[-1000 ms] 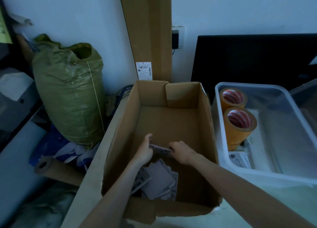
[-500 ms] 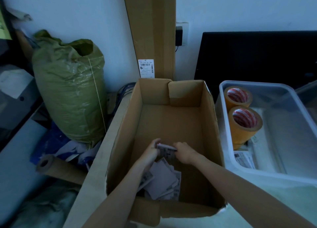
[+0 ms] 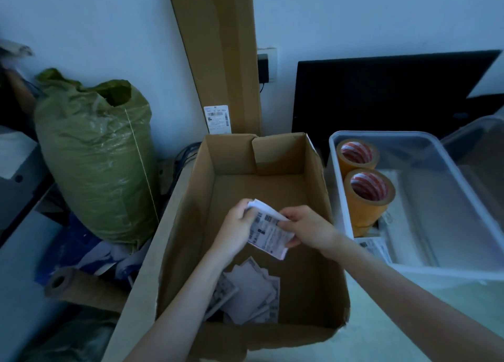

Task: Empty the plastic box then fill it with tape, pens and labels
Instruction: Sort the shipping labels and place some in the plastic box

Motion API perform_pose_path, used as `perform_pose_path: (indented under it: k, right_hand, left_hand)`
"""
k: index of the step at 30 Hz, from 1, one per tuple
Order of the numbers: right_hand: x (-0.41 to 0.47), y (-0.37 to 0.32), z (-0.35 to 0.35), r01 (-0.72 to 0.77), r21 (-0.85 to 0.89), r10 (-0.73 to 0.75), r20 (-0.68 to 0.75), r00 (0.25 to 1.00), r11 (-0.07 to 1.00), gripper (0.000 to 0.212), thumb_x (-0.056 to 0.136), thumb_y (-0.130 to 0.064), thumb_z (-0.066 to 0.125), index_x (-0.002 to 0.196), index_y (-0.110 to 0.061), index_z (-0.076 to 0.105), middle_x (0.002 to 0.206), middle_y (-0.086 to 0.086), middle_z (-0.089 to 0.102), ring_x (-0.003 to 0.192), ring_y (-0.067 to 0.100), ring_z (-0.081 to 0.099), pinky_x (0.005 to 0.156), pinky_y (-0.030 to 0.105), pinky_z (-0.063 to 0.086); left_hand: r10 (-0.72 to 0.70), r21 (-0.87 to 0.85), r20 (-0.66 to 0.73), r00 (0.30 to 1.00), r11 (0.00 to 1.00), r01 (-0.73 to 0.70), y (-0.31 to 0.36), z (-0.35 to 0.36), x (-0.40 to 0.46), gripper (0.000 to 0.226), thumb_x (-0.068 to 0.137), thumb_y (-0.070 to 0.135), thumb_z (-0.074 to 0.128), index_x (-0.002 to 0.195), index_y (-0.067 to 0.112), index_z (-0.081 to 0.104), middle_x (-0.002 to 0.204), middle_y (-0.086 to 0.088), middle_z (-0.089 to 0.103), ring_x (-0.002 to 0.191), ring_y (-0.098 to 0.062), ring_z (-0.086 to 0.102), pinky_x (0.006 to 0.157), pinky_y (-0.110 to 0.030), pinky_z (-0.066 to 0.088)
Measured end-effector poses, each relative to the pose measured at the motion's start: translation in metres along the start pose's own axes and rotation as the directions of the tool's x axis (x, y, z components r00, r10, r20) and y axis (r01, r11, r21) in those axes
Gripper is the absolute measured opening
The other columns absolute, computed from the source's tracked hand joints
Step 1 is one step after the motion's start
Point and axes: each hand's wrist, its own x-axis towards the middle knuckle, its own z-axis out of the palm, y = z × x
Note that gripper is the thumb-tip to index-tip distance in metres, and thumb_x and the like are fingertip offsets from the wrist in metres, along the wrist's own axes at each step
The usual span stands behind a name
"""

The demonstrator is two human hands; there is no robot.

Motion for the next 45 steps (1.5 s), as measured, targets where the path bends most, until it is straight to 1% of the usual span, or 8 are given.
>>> perform_pose_path:
  k: [6,14,19,24,30,35,41,45]
  right_hand:
    - [-0.045,0.0,-0.04,0.074,0.164,-0.051,-0.142,0.989,0.984,0.017,0.096,-0.015,0.052,0.108,-0.02,0.063,0.099,-0.004,0.07,0.09,0.01,0.07,0.071,0.023,0.058]
    - [-0.072,0.028,-0.094,0.039,0.067,-0.03,-0.136,0.99,0.997,0.019,0.097,-0.009,0.05,0.105,-0.019,0.064,0.093,-0.006,0.07,0.09,0.013,0.068,0.068,0.022,0.055]
    - [-0.071,0.056,-0.125,0.021,0.251,0.014,-0.138,0.99,0.968,0.021,0.093,-0.003,0.054,0.111,-0.01,0.063,0.097,0.005,0.074,0.092,0.022,0.071,0.067,0.027,0.054]
    - [-0.071,0.08,-0.156,-0.034,0.351,0.088,-0.137,0.987,0.936,0.024,0.093,0.002,0.05,0.111,-0.007,0.064,0.103,0.011,0.073,0.096,0.025,0.07,0.08,0.036,0.057]
    - [-0.054,0.117,-0.176,-0.333,0.162,0.351,-0.099,0.931,0.929,0.024,0.091,0.011,0.048,0.111,0.004,0.06,0.095,0.012,0.067,0.093,0.026,0.065,0.069,0.026,0.059]
    - [-0.033,0.132,-0.169,-0.498,-0.11,0.486,-0.119,0.866,0.86,0.031,0.085,0.016,0.046,0.113,0.014,0.057,0.083,0.013,0.063,0.069,0.021,0.067,0.05,0.022,0.055]
    - [-0.03,0.129,-0.155,-0.528,-0.149,0.534,0.004,0.845,0.836,0.04,0.089,0.007,0.052,0.126,-0.007,0.057,0.106,0.012,0.069,0.084,0.022,0.071,0.072,0.03,0.06]
    - [-0.033,0.13,-0.16,-0.509,-0.118,0.504,-0.071,0.861,0.853,0.044,0.09,0.004,0.055,0.131,-0.011,0.053,0.122,0.012,0.064,0.09,0.02,0.07,0.078,0.029,0.059]
  left_hand:
    - [0.085,-0.197,-0.097,0.992,0.975,-0.103,0.04,0.023,-0.011,0.022,0.101,0.033,0.037,0.116,0.024,0.05,0.103,0.002,0.061,0.096,-0.009,0.06,0.074,-0.02,0.05]
    - [0.237,-0.226,0.111,0.965,0.952,-0.208,0.064,0.072,-0.019,0.037,0.101,0.029,0.038,0.136,0.037,0.029,0.11,0.016,0.048,0.091,0.015,0.055,0.068,-0.01,0.049]
    - [0.261,-0.078,0.096,0.961,0.964,-0.254,0.068,0.092,-0.01,0.018,0.102,0.025,0.037,0.101,0.023,0.055,0.09,0.004,0.062,0.079,0.003,0.062,0.058,-0.014,0.05]
    - [0.225,-0.021,0.082,0.971,0.974,-0.224,0.06,0.094,0.002,0.024,0.101,0.022,0.04,0.095,0.028,0.062,0.081,0.004,0.065,0.068,-0.004,0.06,0.06,-0.012,0.046]
    - [0.112,-0.051,0.015,0.994,0.992,-0.112,0.048,0.089,0.007,0.023,0.099,0.019,0.044,0.091,0.026,0.065,0.081,0.004,0.066,0.074,-0.008,0.062,0.069,-0.02,0.048]
    - [0.071,-0.078,0.01,0.997,0.995,-0.07,0.041,0.084,0.006,0.022,0.099,0.016,0.045,0.09,0.023,0.064,0.083,0.001,0.066,0.077,-0.011,0.062,0.069,-0.021,0.047]
    - [0.047,-0.081,0.041,0.998,0.996,-0.044,0.034,0.083,0.005,0.021,0.098,0.016,0.045,0.091,0.023,0.064,0.083,0.001,0.066,0.076,-0.01,0.062,0.069,-0.019,0.047]
    - [0.041,-0.068,0.067,0.997,0.997,-0.036,0.028,0.08,0.002,0.021,0.098,0.016,0.045,0.091,0.022,0.064,0.084,0.0,0.066,0.078,-0.011,0.062,0.07,-0.021,0.047]
